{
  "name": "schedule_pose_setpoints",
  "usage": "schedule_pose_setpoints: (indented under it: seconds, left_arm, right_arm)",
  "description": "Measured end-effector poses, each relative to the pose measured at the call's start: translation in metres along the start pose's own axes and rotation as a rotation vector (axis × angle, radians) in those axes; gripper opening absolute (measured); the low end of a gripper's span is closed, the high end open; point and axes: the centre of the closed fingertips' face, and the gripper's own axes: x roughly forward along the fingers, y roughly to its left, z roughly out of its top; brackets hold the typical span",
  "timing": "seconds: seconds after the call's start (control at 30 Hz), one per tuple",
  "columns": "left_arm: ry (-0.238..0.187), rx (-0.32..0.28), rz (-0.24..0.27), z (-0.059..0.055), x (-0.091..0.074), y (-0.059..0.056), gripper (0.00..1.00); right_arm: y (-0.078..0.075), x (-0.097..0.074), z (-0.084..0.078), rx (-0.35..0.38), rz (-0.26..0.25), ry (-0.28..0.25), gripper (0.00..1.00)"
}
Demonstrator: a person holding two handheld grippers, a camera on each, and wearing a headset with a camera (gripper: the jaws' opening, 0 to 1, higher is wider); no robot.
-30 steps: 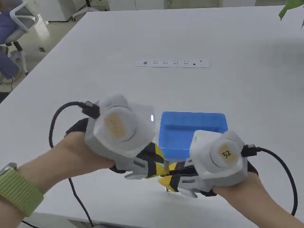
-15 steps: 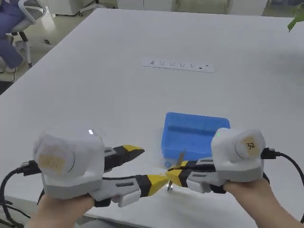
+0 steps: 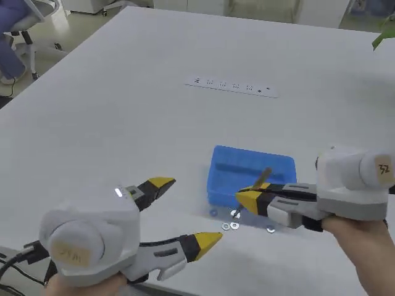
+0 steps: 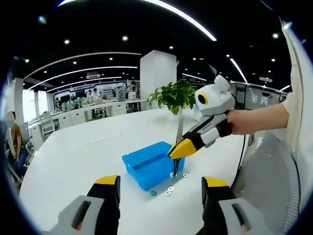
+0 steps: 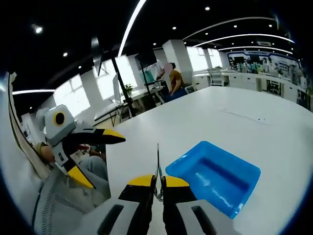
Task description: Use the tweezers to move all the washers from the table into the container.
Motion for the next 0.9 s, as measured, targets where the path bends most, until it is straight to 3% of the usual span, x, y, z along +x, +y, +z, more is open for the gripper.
schedule_pose_setpoints:
  seconds: [0.1,0.17,0.27,0.53,0.73,0.9]
  left_arm:
    - [-0.03,-0.052,-0.003,0.004,0.0,0.002,0.73]
    - [-0.072,-0.12,0.003,0.009,-0.002,0.006,0.78]
    - [-0.087,-0.175,0.017,0.009,-0.004,0.012,0.85]
    - [-0.132,-0.199,0.033,0.015,-0.005,0.016,0.94]
    - [-0.144,-0.22,0.043,0.016,-0.007,0.018,0.95]
    - [-0.146,-0.22,0.047,0.017,-0.007,0.019,0.95]
  right_arm:
    - [-0.012,-0.006,0.006,-0.015,-0.041,-0.007,0.02]
    - [-0.025,-0.01,0.009,-0.018,-0.082,-0.006,0.02]
    - [-0.048,-0.013,0.008,-0.025,-0.145,0.009,0.02]
    - [-0.086,-0.002,-0.008,-0.022,-0.212,0.041,0.02]
    - [-0.102,0.009,-0.022,-0.018,-0.243,0.079,0.02]
    - [-0.11,0.009,-0.026,0.025,-0.26,0.064,0.03]
